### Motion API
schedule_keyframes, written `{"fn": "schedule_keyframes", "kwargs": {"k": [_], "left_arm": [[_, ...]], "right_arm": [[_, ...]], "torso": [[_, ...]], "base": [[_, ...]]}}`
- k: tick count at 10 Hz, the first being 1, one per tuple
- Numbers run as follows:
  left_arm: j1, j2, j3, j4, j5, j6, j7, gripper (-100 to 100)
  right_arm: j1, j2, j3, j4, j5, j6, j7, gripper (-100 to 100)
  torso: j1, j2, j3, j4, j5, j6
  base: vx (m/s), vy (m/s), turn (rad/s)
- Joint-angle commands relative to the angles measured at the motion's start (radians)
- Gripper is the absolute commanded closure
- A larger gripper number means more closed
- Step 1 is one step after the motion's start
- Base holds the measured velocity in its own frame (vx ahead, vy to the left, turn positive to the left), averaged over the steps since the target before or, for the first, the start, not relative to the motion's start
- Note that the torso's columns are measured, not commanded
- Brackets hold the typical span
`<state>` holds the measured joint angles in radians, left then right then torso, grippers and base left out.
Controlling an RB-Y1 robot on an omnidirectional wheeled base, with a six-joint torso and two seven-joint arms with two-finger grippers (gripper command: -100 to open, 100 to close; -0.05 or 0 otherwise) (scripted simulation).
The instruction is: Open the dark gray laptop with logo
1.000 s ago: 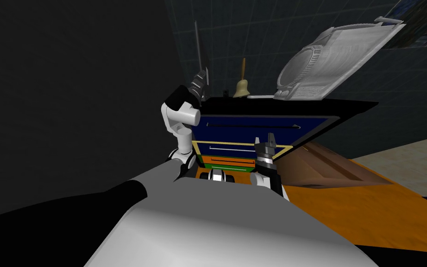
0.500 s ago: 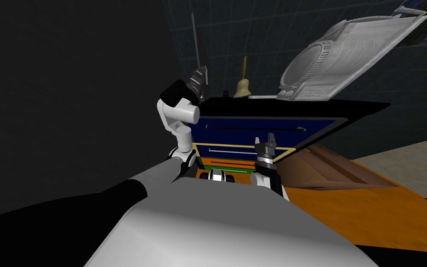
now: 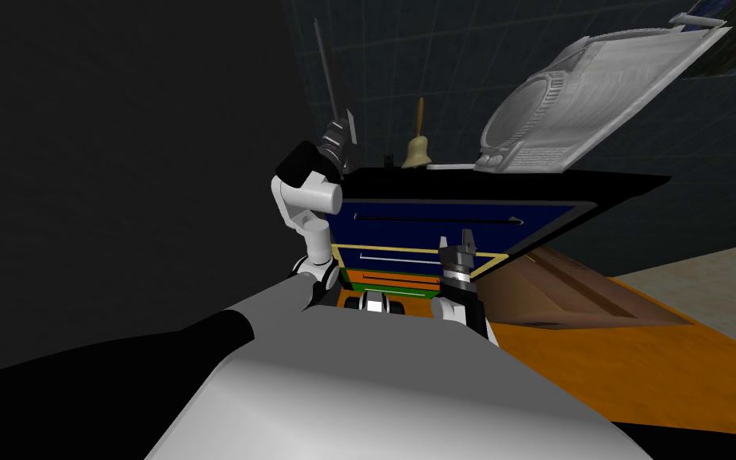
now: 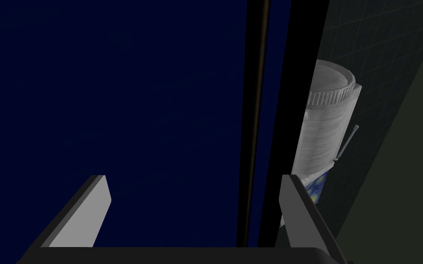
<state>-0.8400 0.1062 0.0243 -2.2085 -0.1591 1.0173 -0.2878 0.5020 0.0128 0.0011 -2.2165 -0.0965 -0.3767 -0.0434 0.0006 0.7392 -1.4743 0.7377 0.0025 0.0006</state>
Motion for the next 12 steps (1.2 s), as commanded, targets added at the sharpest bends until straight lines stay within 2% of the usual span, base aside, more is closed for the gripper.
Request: {"fn": "schedule_keyframes", "kwargs": {"k": [1, 6, 7, 8, 9, 11, 12], "left_arm": [[-0.004, -0.035, 0.053, -0.005, 0.004, -0.002, 0.063, 100], [-0.005, -0.099, 0.141, -0.019, 0.0, -0.004, 0.163, 100], [-0.003, -0.091, 0.129, -0.018, -0.002, -0.01, 0.147, 100], [-0.048, -0.074, 0.177, 0.031, 0.041, -0.059, 0.14, 100], [-0.048, -0.074, 0.177, 0.062, 0.041, -0.081, 0.14, 100], [-0.048, -0.074, 0.177, 0.11, 0.041, -0.082, 0.14, 100], [-0.095, -0.056, 0.222, 0.146, 0.084, -0.128, 0.129, 100]], "right_arm": [[0.0, 0.0, 0.0, 0.0, 0.0, 0.0, 0.0, 0], [0.0, 0.0, 0.0, 0.0, 0.0, 0.0, 0.0, 0], [0.0, 0.0, 0.0, 0.0, 0.0, 0.0, 0.0, 0], [0.0, 0.0, 0.0, 0.0, 0.0, 0.0, 0.0, 0], [0.0, 0.0, 0.0, 0.0, 0.0, 0.0, 0.0, 0], [0.0, 0.0, 0.0, 0.0, 0.0, 0.0, 0.0, 0], [0.0, 0.0, 0.0, 0.0, 0.0, 0.0, 0.0, 0]], "torso": [[0.0, -0.002, -0.002, -0.001, -0.001, 0.0], [-0.003, -0.006, -0.005, -0.003, -0.003, 0.002], [-0.003, -0.005, -0.005, -0.002, -0.003, 0.001], [-0.001, -0.003, -0.004, -0.001, -0.003, 0.001], [-0.002, 0.001, -0.001, 0.002, -0.003, 0.0], [-0.001, 0.002, 0.001, 0.003, -0.003, 0.0], [0.0, 0.0, -0.001, 0.002, -0.003, 0.0]], "base": [[0.014, -0.049, 0.037], [0.007, -0.05, 0.035], [-0.001, -0.019, 0.014], [-0.056, -0.053, 0.086], [-0.08, -0.073, 0.056], [-0.025, -0.019, -0.009], [-0.055, -0.043, 0.073]]}}
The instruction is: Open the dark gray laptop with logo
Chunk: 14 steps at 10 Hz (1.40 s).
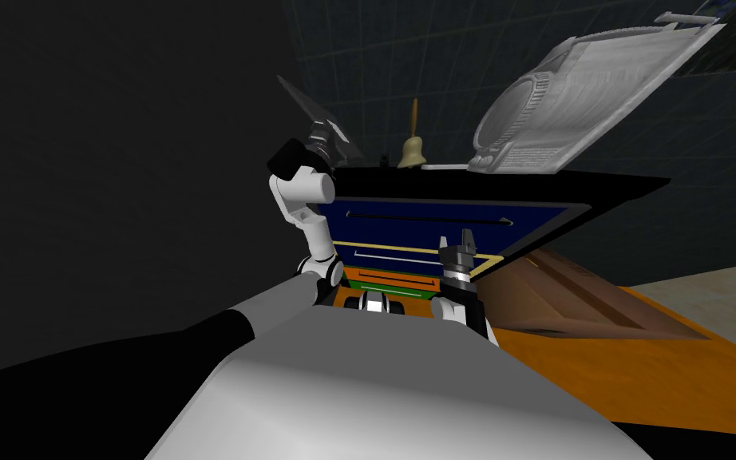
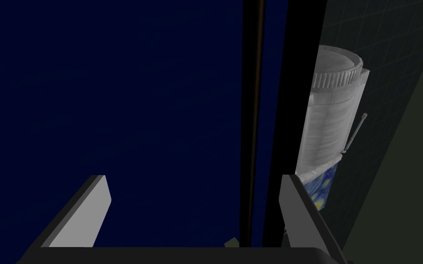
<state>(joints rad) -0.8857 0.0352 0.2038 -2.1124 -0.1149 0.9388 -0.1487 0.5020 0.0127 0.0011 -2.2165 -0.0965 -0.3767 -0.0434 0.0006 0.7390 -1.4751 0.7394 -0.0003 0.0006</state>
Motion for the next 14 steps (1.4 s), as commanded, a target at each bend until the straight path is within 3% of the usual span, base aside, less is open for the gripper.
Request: {"fn": "schedule_keyframes", "kwargs": {"k": [1, 3, 4, 7, 8, 9, 14], "left_arm": [[-0.05, 0.015, 0.043, 0.078, 0.04, -0.072, -0.01, 100], [-0.05, 0.015, 0.043, 0.142, 0.04, -0.076, -0.01, 100], [-0.095, 0.032, 0.089, 0.176, 0.082, -0.128, -0.021, 100], [-0.096, 0.032, 0.089, 0.27, 0.082, -0.149, -0.021, 100], [-0.143, 0.05, 0.134, 0.305, 0.125, -0.197, -0.033, 100], [-0.141, 0.039, 0.116, 0.266, 0.098, -0.129, -0.029, -100], [-0.212, 0.051, 0.135, 0.23, 0.09, -0.024, -0.035, -100]], "right_arm": [[0.0, 0.0, 0.0, 0.0, 0.0, 0.0, 0.0, 0], [0.0, 0.0, 0.0, 0.0, 0.0, 0.0, 0.0, 0], [0.0, 0.0, 0.0, 0.0, 0.0, 0.0, 0.0, 0], [0.0, 0.0, 0.0, 0.0, 0.0, 0.0, 0.0, 0], [0.0, 0.0, 0.0, 0.0, 0.0, 0.0, 0.0, 0], [0.0, 0.0, 0.0, 0.0, 0.0, 0.0, 0.0, 0], [0.0, 0.0, 0.0, 0.0, 0.0, 0.0, 0.0, 0]], "torso": [[-0.002, 0.002, 0.001, 0.001, 0.0, -0.001], [-0.002, 0.001, 0.001, 0.001, -0.001, 0.0], [-0.001, -0.002, -0.001, -0.001, 0.0, 0.0], [-0.001, 0.001, 0.001, 0.0, 0.0, 0.0], [0.0, -0.001, -0.001, -0.001, 0.0, 0.0], [-0.001, 0.001, 0.001, 0.0, 0.0, -0.001], [-0.001, 0.0, -0.001, 0.0, 0.0, -0.001]], "base": [[-0.066, -0.054, 0.058], [-0.023, -0.017, -0.004], [-0.07, -0.052, 0.062], [-0.032, -0.033, 0.019], [-0.05, -0.039, 0.069], [-0.01, -0.028, 0.031], [0.047, 0.007, -0.009]]}}
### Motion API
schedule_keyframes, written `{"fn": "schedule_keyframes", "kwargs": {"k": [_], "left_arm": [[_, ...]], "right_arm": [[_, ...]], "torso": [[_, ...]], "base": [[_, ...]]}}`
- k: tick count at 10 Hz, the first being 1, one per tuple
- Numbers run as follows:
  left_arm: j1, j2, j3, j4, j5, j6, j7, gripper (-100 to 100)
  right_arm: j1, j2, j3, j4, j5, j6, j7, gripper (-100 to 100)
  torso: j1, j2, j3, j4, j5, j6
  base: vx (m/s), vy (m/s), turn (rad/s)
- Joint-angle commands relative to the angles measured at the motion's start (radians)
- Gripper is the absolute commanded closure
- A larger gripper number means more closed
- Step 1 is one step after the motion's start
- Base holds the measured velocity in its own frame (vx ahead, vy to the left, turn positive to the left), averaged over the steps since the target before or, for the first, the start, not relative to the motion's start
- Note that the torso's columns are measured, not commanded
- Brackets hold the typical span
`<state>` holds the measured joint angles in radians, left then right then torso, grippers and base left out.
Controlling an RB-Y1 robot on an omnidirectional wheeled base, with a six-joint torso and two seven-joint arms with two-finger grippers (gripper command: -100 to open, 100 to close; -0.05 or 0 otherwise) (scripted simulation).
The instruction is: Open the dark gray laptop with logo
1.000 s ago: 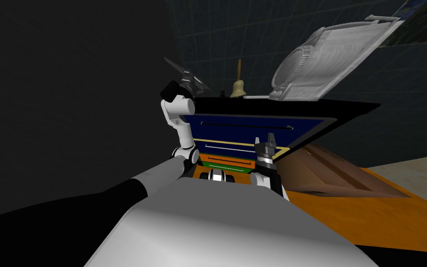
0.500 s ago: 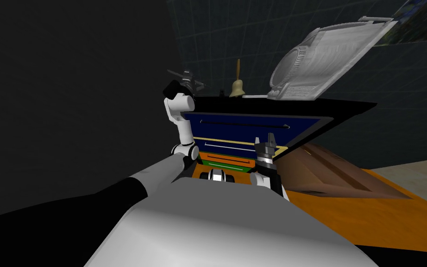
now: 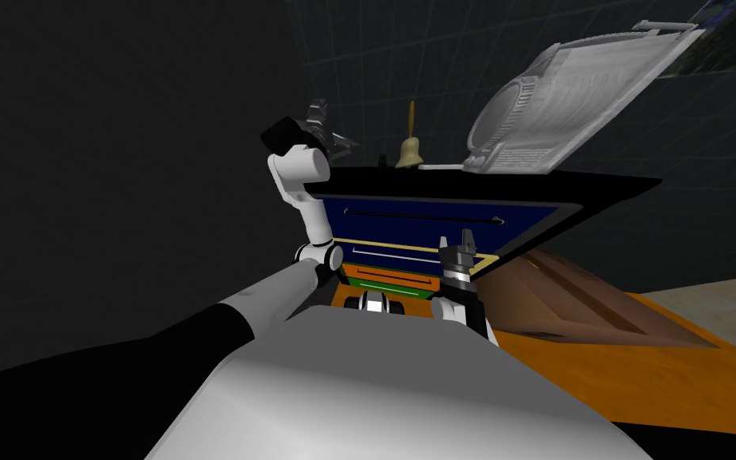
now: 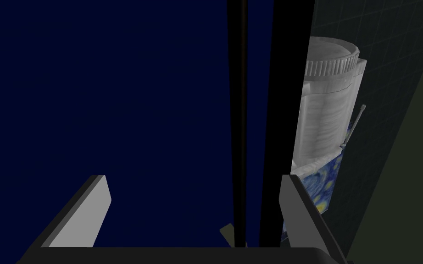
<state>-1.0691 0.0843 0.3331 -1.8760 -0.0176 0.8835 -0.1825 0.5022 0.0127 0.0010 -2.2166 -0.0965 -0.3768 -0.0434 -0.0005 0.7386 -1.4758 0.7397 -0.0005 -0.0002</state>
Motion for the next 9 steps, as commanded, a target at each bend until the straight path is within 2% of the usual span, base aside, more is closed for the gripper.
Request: {"fn": "schedule_keyframes", "kwargs": {"k": [1, 2, 3, 4, 9], "left_arm": [[-0.043, 0.005, 0.009, -0.014, -0.009, 0.052, -0.002, -100], [-0.057, 0.007, 0.012, -0.021, -0.01, 0.073, -0.003, -100], [-0.045, 0.005, 0.01, -0.023, -0.01, 0.068, -0.003, -100], [-0.047, 0.005, 0.011, -0.023, -0.01, 0.074, -0.003, 0], [-0.04, 0.003, 0.011, -0.019, -0.01, 0.079, -0.003, 0]], "right_arm": [[0.0, 0.0, 0.0, 0.0, 0.0, 0.0, 0.0, 0], [0.0, 0.0, 0.0, 0.0, 0.0, 0.0, 0.0, 0], [0.0, 0.0, 0.0, 0.0, 0.0, 0.0, 0.0, 0], [0.0, 0.0, 0.0, 0.0, 0.0, 0.0, 0.0, 0], [0.0, 0.0, 0.0, 0.0, 0.0, 0.0, 0.0, 0]], "torso": [[-0.001, 0.002, 0.002, 0.001, 0.0, 0.0], [-0.001, 0.004, 0.003, 0.002, -0.001, 0.0], [-0.001, 0.005, 0.003, 0.002, -0.001, 0.0], [-0.001, 0.004, 0.003, 0.001, 0.0, 0.0], [0.0, 0.001, 0.001, 0.0, 0.0, 0.0]], "base": [[0.035, 0.003, -0.004], [0.03, 0.001, -0.004], [0.016, 0.001, 0.0], [0.0, 0.0, 0.0], [0.0, 0.0, 0.0]]}}
